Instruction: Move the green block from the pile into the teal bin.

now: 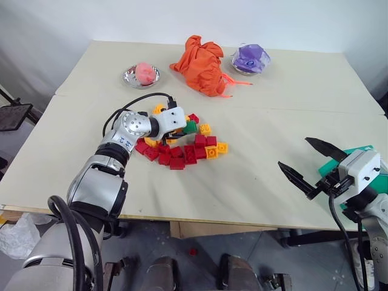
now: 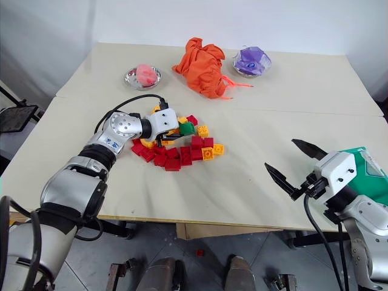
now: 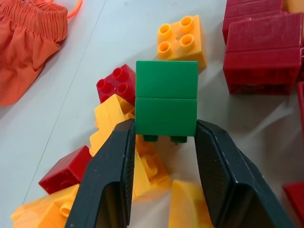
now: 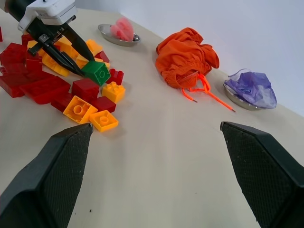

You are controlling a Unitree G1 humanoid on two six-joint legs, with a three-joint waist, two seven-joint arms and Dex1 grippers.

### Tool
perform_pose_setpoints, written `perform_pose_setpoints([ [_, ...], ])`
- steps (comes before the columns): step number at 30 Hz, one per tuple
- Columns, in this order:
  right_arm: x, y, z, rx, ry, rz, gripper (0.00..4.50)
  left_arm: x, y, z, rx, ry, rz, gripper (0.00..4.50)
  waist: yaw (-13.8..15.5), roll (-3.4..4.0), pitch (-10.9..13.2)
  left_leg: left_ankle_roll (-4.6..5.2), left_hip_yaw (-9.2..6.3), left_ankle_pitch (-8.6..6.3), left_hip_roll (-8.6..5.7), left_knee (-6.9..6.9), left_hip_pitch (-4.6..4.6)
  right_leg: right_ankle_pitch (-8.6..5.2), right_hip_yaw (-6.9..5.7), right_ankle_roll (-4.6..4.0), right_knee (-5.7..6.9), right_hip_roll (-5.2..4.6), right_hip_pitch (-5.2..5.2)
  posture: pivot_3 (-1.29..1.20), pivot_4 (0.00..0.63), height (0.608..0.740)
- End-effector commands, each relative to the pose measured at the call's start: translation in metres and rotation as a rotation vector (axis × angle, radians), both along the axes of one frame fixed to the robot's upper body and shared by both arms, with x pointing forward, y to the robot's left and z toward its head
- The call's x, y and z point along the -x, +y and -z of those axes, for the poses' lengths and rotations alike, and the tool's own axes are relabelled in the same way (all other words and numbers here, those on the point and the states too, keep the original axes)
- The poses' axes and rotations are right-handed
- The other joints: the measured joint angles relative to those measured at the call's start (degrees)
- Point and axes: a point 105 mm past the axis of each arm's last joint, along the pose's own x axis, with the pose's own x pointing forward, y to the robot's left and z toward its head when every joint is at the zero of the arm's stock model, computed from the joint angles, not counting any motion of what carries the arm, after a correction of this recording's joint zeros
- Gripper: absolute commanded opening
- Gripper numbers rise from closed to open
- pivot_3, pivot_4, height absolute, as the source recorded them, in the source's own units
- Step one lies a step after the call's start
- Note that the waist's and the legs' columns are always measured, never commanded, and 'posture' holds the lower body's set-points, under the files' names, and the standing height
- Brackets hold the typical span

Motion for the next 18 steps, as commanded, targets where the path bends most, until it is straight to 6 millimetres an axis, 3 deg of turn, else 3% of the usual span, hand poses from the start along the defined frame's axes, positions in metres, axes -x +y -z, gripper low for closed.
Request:
perform_pose_setpoints([
  [1, 0.005, -0.003, -0.01, -0.001, -0.051, 0.012, 4.5, -0.001, -0.009, -0.027, 0.113, -0.022, 0.022, 1.49, 0.0, 0.0, 0.0, 0.0, 0.0, 0.0, 0.0, 0.0, 0.0, 0.0, 0.0, 0.0, 0.0, 0.0, 0.0, 0.0, 0.15, 0.74],
  [5, 0.008, -0.008, -0.011, 0.012, -0.051, 0.038, 4.5, 0.01, -0.03, -0.056, 0.195, -0.027, 0.169, 1.49, 0.2, -0.01, 0.0, 0.0, 0.0, 0.0, 0.0, 0.0, -0.04, 0.0, -0.03, 0.0, -0.02, 0.0, -0.01, 0.0, 0.15, 0.74],
  [9, 0.018, -0.023, -0.016, 0.02, -0.062, 0.11, 4.5, 0.038, -0.081, -0.082, 0.281, 0.031, 0.447, 1.49, 0.5, -0.02, 0.0, 0.01, -0.01, -0.01, -0.02, 0.0, -0.07, 0.0, -0.05, 0.0, -0.06, -0.01, -0.01, 0.0, 0.15, 0.74],
  [14, 0.038, -0.037, -0.024, 0.046, -0.043, 0.178, 4.5, 0.076, -0.15, -0.066, 0.267, 0.23, 0.667, 1.49, 0.9, -0.01, 0.0, 0.06, 0.0, -0.04, -0.05, 0.0, -0.07, 0.01, -0.05, 0.02, -0.15, -0.01, 0.04, 0.0, 0.15, 0.74],
  [18, 0.058, -0.046, -0.028, 0.059, -0.012, 0.242, 4.5, 0.09, -0.188, -0.024, 0.164, 0.274, 0.656, 1.49, 0.6, 0.02, 0.0, 0.06, 0.0, -0.04, -0.04, -0.04, -0.06, 0.01, -0.02, 0.02, -0.16, -0.01, 0.01, 0.0, 0.15, 0.74],
])
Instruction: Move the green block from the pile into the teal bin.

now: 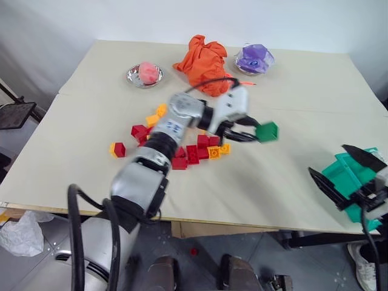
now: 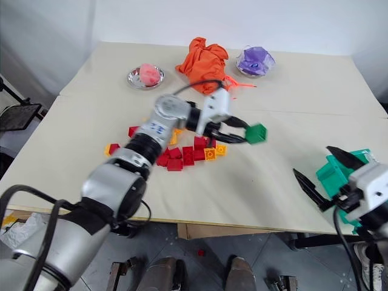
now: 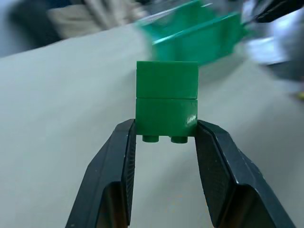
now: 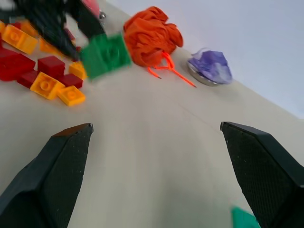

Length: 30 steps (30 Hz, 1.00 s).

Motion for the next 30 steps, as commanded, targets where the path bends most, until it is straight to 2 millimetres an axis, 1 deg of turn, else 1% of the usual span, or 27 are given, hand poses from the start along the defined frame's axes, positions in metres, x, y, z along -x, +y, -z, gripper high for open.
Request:
perform_pose_setpoints([
  [1, 0.018, -0.005, -0.015, 0.014, -0.031, 0.053, 4.5, 0.006, -0.022, 0.024, -0.069, -0.022, -0.031, 1.49, -0.2, -0.02, 0.0, 0.01, 0.0, -0.01, 0.0, 0.0, 0.01, 0.0, 0.0, 0.0, 0.0, 0.0, 0.0, 0.0, 0.15, 0.74],
  [4, 0.028, -0.004, -0.012, 0.004, -0.014, 0.08, 4.5, 0.011, -0.035, 0.046, -0.11, -0.025, -0.062, 1.49, -0.7, -0.03, 0.0, 0.03, -0.02, -0.02, 0.01, 0.01, 0.01, 0.0, 0.01, 0.0, -0.01, 0.0, 0.0, 0.0, 0.15, 0.74],
  [6, 0.03, 0.0, -0.01, -0.005, -0.007, 0.08, 4.5, 0.014, -0.038, 0.053, -0.125, -0.035, -0.057, 1.49, -0.7, 0.01, 0.0, 0.03, -0.02, -0.02, 0.01, 0.01, 0.01, 0.0, 0.05, -0.01, 0.0, 0.0, -0.03, 0.0, 0.15, 0.74],
  [8, 0.031, 0.002, -0.009, -0.015, -0.001, 0.08, 4.5, 0.017, -0.039, 0.053, -0.103, -0.013, -0.043, 2.21, -0.6, 0.01, 0.0, 0.04, -0.03, -0.02, 0.02, 0.01, 0.01, -0.01, 0.04, -0.02, 0.01, -0.01, -0.04, 0.0, 0.15, 0.74],
  [10, 0.03, 0.004, -0.006, -0.021, 0.011, 0.075, 4.5, 0.024, -0.04, 0.046, -0.044, 0.015, 0.011, 2.75, -0.5, 0.02, 0.0, 0.06, -0.03, -0.04, 0.02, 0.04, -0.01, -0.01, 0.04, -0.02, 0.0, -0.02, -0.03, 0.0, 0.15, 0.74],
  [12, 0.028, 0.005, -0.005, -0.018, 0.021, 0.058, 4.5, 0.027, -0.035, 0.037, 0.021, 0.015, 0.056, 3.44, -0.4, 0.02, 0.0, 0.07, -0.05, -0.05, 0.02, 0.04, -0.01, -0.01, 0.03, -0.02, -0.01, -0.02, -0.04, 0.0, 0.15, 0.74],
  [13, 0.026, 0.006, -0.006, -0.017, 0.022, 0.051, 4.5, 0.026, -0.031, 0.036, 0.033, 0.023, 0.059, 3.72, -0.4, 0.02, 0.0, 0.06, -0.06, -0.05, 0.02, 0.04, -0.01, -0.01, 0.02, -0.02, 0.0, -0.02, -0.04, 0.0, 0.15, 0.74],
  [14, 0.023, 0.006, -0.007, -0.014, 0.027, 0.036, 4.5, 0.023, -0.022, 0.034, 0.048, 0.017, 0.06, 4.04, -0.4, 0.02, 0.0, 0.06, -0.06, -0.05, 0.02, 0.04, -0.01, -0.01, 0.03, -0.03, 0.0, -0.02, -0.03, 0.0, 0.15, 0.74],
  [16, 0.017, 0.005, -0.009, -0.007, 0.042, 0.008, 4.5, 0.014, -0.003, 0.035, 0.066, 0.003, 0.035, 4.04, -0.6, 0.04, 0.0, 0.06, -0.05, -0.05, 0.02, 0.06, -0.01, 0.0, 0.04, -0.03, 0.01, -0.03, -0.03, 0.0, 0.15, 0.74],
  [19, 0.008, 0.01, -0.004, 0.023, 0.122, -0.069, 4.5, 0.005, 0.027, 0.029, 0.13, -0.001, 0.007, 4.04, -0.8, 0.08, 0.0, 0.06, -0.03, -0.05, 0.04, 0.06, 0.03, -0.01, 0.05, -0.05, 0.06, -0.01, -0.04, 0.0, 0.15, 0.74],
  [21, -0.003, 0.017, 0.005, 0.077, 0.227, -0.15, 4.5, 0.001, 0.057, 0.023, 0.205, -0.025, -0.004, 4.04, -1.0, 0.08, 0.0, 0.05, -0.05, -0.04, 0.07, 0.05, 0.04, -0.02, 0.03, -0.08, 0.09, -0.01, -0.04, 0.0, 0.15, 0.74],
  [22, -0.008, 0.019, 0.009, 0.089, 0.283, -0.183, 4.5, 0.001, 0.072, 0.022, 0.237, -0.057, 0.002, 4.38, -1.2, 0.1, -0.1, 0.05, -0.02, -0.04, 0.07, 0.07, 0.06, -0.02, 0.08, -0.08, 0.11, -0.02, -0.04, 0.0, 0.15, 0.74],
  [23, -0.011, 0.023, 0.013, 0.103, 0.339, -0.228, 4.5, 0.002, 0.086, 0.022, 0.249, -0.076, -0.001, 4.49, -1.5, 0.1, -0.1, 0.06, 0.0, -0.05, 0.07, 0.1, 0.08, -0.02, 0.11, -0.08, 0.11, -0.01, -0.03, 0.0, 0.15, 0.74],
  [27, -0.034, 0.027, 0.014, 0.2, 0.419, -0.333, 4.5, 0.005, 0.134, 0.027, 0.241, -0.076, -0.043, 4.49, -0.8, 0.09, 0.0, 0.04, -0.08, -0.04, 0.07, 0.11, 0.03, -0.01, 0.02, -0.09, 0.13, -0.02, -0.02, 0.0, 0.15, 0.74],
  [29, -0.055, 0.026, 0.015, 0.296, 0.444, -0.37, 4.5, 0.015, 0.165, 0.027, 0.244, -0.097, -0.084, 4.49, -1.1, 0.09, 0.0, 0.04, -0.07, -0.04, 0.07, 0.19, 0.01, 0.0, 0.02, -0.07, 0.13, -0.02, -0.02, 0.0, 0.15, 0.74],
  [30, -0.064, 0.025, 0.014, 0.334, 0.45, -0.381, 4.5, 0.021, 0.175, 0.027, 0.242, -0.099, -0.099, 4.49, -1.5, 0.15, 0.0, 0.05, -0.04, -0.06, 0.07, 0.25, 0.03, 0.01, 0.07, -0.06, 0.14, -0.01, -0.01, 0.0, 0.15, 0.74],
])
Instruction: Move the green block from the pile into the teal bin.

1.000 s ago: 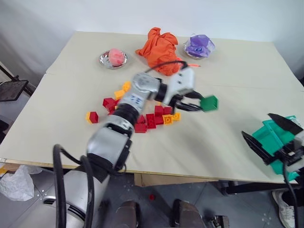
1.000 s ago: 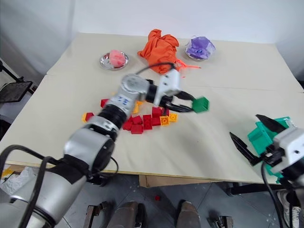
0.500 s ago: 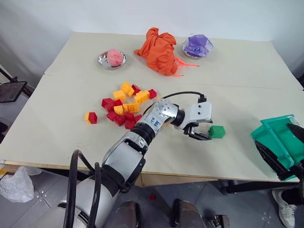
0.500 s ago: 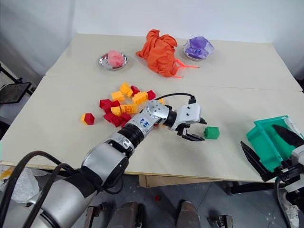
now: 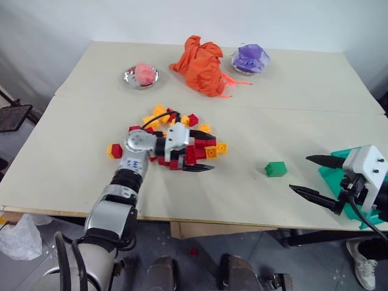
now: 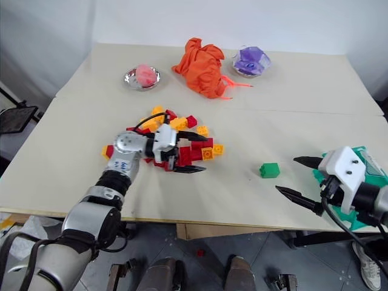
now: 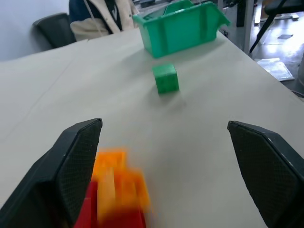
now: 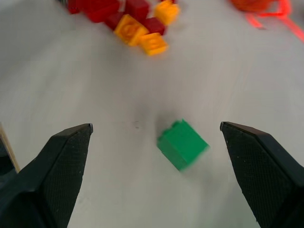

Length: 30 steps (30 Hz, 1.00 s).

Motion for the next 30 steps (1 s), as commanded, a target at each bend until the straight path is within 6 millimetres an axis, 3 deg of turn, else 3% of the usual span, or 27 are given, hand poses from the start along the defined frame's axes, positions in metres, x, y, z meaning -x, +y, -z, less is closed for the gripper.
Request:
perform_pose_setpoints([
  [1, -0.024, -0.009, 0.004, 0.13, 0.032, -0.056, 4.5, 0.02, 0.025, -0.016, 0.029, -0.046, -0.009, 4.49, -0.8, 0.05, 0.0, 0.0, 0.01, -0.01, 0.0, -0.01, -0.03, 0.01, 0.04, 0.02, -0.02, -0.01, -0.02, 0.0, 0.15, 0.74],
  [7, -0.053, -0.007, 0.02, 0.264, 0.186, -0.185, 4.5, 0.051, 0.04, -0.002, 0.009, 0.035, -0.068, 4.49, -1.0, 0.05, 0.0, -0.01, -0.04, -0.01, 0.0, 0.0, -0.05, 0.01, -0.05, 0.02, -0.03, 0.0, 0.03, 0.0, 0.15, 0.74],
  [14, -0.081, -0.005, 0.03, 0.319, 0.232, -0.248, 4.5, 0.061, 0.035, -0.005, 0.027, 0.044, -0.099, 4.49, -1.3, 0.06, 0.0, -0.03, 0.02, 0.0, 0.01, 0.02, -0.03, 0.01, -0.03, 0.02, 0.01, 0.0, 0.01, 0.0, 0.15, 0.74],
  [19, -0.089, 0.0, 0.038, 0.321, 0.245, -0.293, 4.5, 0.063, 0.034, -0.006, 0.021, 0.048, -0.101, 4.49, -1.4, 0.08, 0.0, -0.07, 0.02, 0.02, 0.01, -0.05, -0.01, 0.01, -0.05, 0.02, 0.0, 0.01, 0.0, 0.0, 0.15, 0.74],
  [26, -0.087, -0.004, 0.036, 0.299, 0.228, -0.299, 2.43, 0.064, 0.031, -0.006, 0.022, 0.06, -0.084, 4.5, -1.3, 0.09, 0.0, -0.07, 0.02, 0.02, 0.01, -0.05, -0.01, 0.01, -0.05, 0.02, 0.0, 0.01, 0.0, 0.0, 0.15, 0.74],
  [29, -0.087, -0.01, 0.018, 0.221, 0.142, -0.249, 1.49, 0.066, 0.023, -0.009, 0.058, 0.074, -0.058, 4.5, -1.2, 0.09, 0.0, -0.07, 0.02, 0.02, 0.02, -0.05, -0.01, 0.01, -0.05, 0.02, 0.0, 0.01, 0.0, 0.0, 0.15, 0.74],
  [30, -0.089, -0.013, 0.004, 0.149, 0.092, -0.193, 1.47, 0.069, 0.02, -0.009, 0.063, 0.083, -0.036, 4.5, -1.0, 0.09, 0.0, -0.07, 0.02, 0.02, 0.01, -0.05, -0.02, 0.01, -0.05, 0.02, 0.0, 0.01, 0.01, 0.0, 0.15, 0.74],
])
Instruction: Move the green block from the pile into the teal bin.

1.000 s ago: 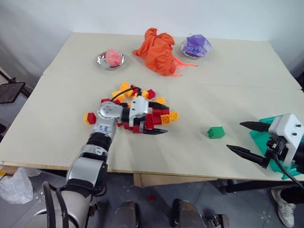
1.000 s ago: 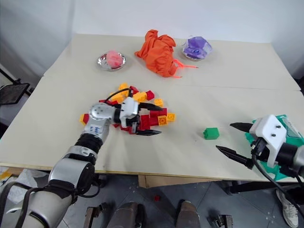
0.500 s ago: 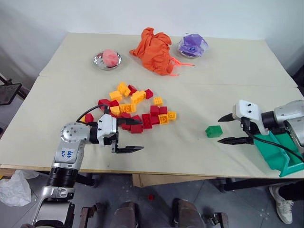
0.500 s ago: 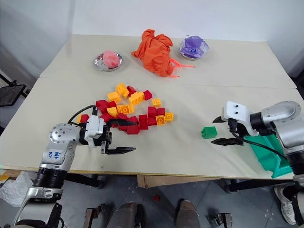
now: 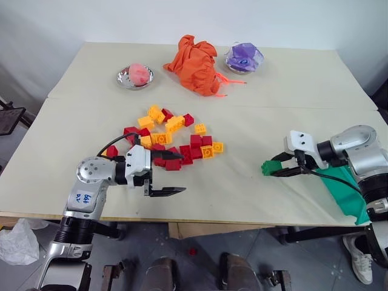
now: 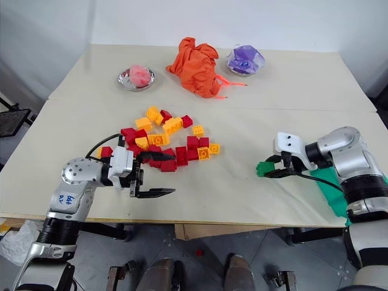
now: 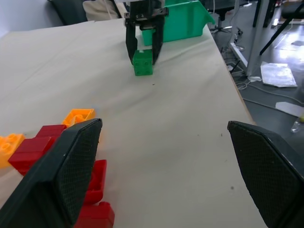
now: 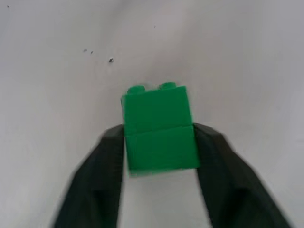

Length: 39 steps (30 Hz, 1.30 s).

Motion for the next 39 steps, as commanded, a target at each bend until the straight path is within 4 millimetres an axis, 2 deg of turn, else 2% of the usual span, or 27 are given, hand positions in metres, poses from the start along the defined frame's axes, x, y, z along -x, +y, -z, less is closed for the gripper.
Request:
perform_pose_setpoints([
  [1, -0.003, -0.013, -0.049, -0.179, -0.169, 0.122, 1.47, 0.011, -0.013, -0.012, 0.052, -0.022, 0.072, 4.5, 0.2, 0.0, 0.0, 0.0, -0.02, 0.0, 0.0, 0.0, -0.01, 0.0, -0.01, 0.0, 0.0, 0.0, 0.0, 0.0, 0.15, 0.74],
  [3, 0.01, -0.03, -0.073, -0.28, -0.215, 0.205, 1.47, 0.016, -0.02, -0.013, 0.075, -0.013, 0.105, 4.5, 0.5, 0.03, 0.0, 0.0, -0.01, 0.0, 0.0, 0.01, -0.02, 0.0, 0.0, 0.0, 0.0, -0.01, 0.0, 0.0, 0.15, 0.74],
  [5, 0.031, -0.048, -0.088, -0.3, -0.239, 0.265, 1.47, 0.018, -0.028, -0.015, 0.103, -0.007, 0.125, 4.5, 1.4, 0.07, 0.0, 0.0, -0.05, 0.0, -0.01, 0.0, -0.03, 0.0, -0.03, 0.0, -0.02, -0.01, 0.0, 0.0, 0.15, 0.74],
  [10, 0.073, -0.096, -0.1, -0.208, -0.291, 0.452, 1.47, 0.02, -0.045, -0.015, 0.147, 0.01, 0.179, 4.5, 1.8, 0.08, 0.0, -0.01, -0.02, -0.02, 0.0, 0.0, 0.03, 0.0, -0.03, 0.0, -0.05, 0.0, 0.11, 0.0, 0.15, 0.74],
  [13, 0.094, -0.125, -0.091, -0.134, -0.309, 0.582, 1.47, 0.017, -0.052, -0.012, 0.146, 0.009, 0.199, 4.5, 1.6, 0.1, 0.0, -0.01, 0.0, -0.02, 0.0, 0.04, 0.08, 0.0, 0.01, 0.0, -0.04, 0.0, 0.14, 0.0, 0.15, 0.74],
  [16, 0.108, -0.145, -0.079, -0.117, -0.304, 0.695, 1.47, 0.013, -0.057, -0.013, 0.153, 0.008, 0.208, 4.5, 1.3, 0.15, -0.1, -0.02, 0.06, -0.02, 0.0, 0.03, 0.09, 0.0, 0.06, 0.0, -0.02, 0.0, 0.09, 0.0, 0.15, 0.74],
  [22, 0.114, -0.17, -0.06, -0.08, -0.293, 0.85, 1.47, 0.012, -0.059, -0.012, 0.15, 0.003, 0.22, 4.5, 0.9, 0.2, -0.1, -0.01, 0.08, -0.02, 0.0, 0.0, 0.15, 0.0, 0.11, 0.0, -0.02, 0.0, 0.1, 0.0, 0.15, 0.74],
  [23, 0.114, -0.17, -0.059, -0.087, -0.296, 0.846, 1.47, 0.012, -0.059, -0.012, 0.149, 0.002, 0.218, 4.5, 0.9, 0.2, -0.1, -0.01, 0.08, -0.02, 0.0, 0.0, 0.14, 0.0, 0.11, 0.0, -0.02, 0.0, 0.1, 0.0, 0.15, 0.74],
  [24, 0.113, -0.17, -0.058, -0.099, -0.291, 0.85, 2.22, 0.011, -0.057, -0.012, 0.147, 0.0, 0.212, 4.5, 0.9, 0.2, -0.1, -0.02, 0.08, -0.02, 0.0, 0.0, 0.14, 0.0, 0.11, 0.0, -0.02, 0.0, 0.1, 0.0, 0.15, 0.74],
  [27, 0.112, -0.169, -0.06, -0.107, -0.296, 0.844, 3.09, 0.01, -0.054, -0.013, 0.147, -0.003, 0.195, 4.5, 0.9, 0.2, -0.1, -0.01, 0.08, -0.02, 0.0, 0.01, 0.14, 0.0, 0.11, 0.0, -0.03, 0.0, 0.1, 0.0, 0.15, 0.74],
  [30, 0.109, -0.169, -0.067, -0.083, -0.327, 0.823, 4.16, 0.006, -0.049, -0.013, 0.152, -0.016, 0.153, 4.5, 1.0, 0.2, -0.1, -0.01, 0.07, -0.02, 0.0, 0.01, 0.14, 0.0, 0.11, 0.0, -0.03, 0.0, 0.11, 0.0, 0.15, 0.74],
  [31, 0.105, -0.161, -0.075, -0.101, -0.353, 0.774, 4.44, 0.003, -0.046, -0.015, 0.164, -0.03, 0.119, 4.5, 1.0, 0.2, -0.1, -0.01, 0.07, -0.02, 0.0, 0.01, 0.14, 0.0, 0.11, 0.0, -0.04, 0.0, 0.11, 0.0, 0.15, 0.74],
  [34, 0.095, -0.14, -0.093, -0.165, -0.398, 0.673, 4.44, -0.001, -0.037, -0.018, 0.19, -0.045, 0.075, 4.5, 0.7, 0.21, -0.1, -0.02, 0.06, -0.02, 0.0, 0.01, 0.14, 0.0, 0.12, 0.0, -0.03, 0.0, 0.1, 0.0, 0.15, 0.74],
  [37, 0.084, -0.103, -0.101, -0.259, -0.395, 0.521, 4.44, -0.012, -0.021, -0.017, 0.186, -0.052, -0.042, 4.5, 0.2, 0.22, -0.1, -0.02, 0.04, -0.02, 0.02, -0.01, 0.15, 0.0, 0.1, -0.01, -0.02, 0.0, 0.1, 0.0, 0.15, 0.74],
  [39, 0.078, -0.072, -0.096, -0.291, -0.382, 0.403, 4.44, -0.017, -0.006, -0.017, 0.178, -0.044, -0.121, 4.5, 0.0, 0.21, -0.1, -0.03, 0.02, -0.01, 0.03, -0.03, 0.16, 0.0, 0.09, -0.01, -0.01, 0.02, 0.1, 0.0, 0.15, 0.74],
])
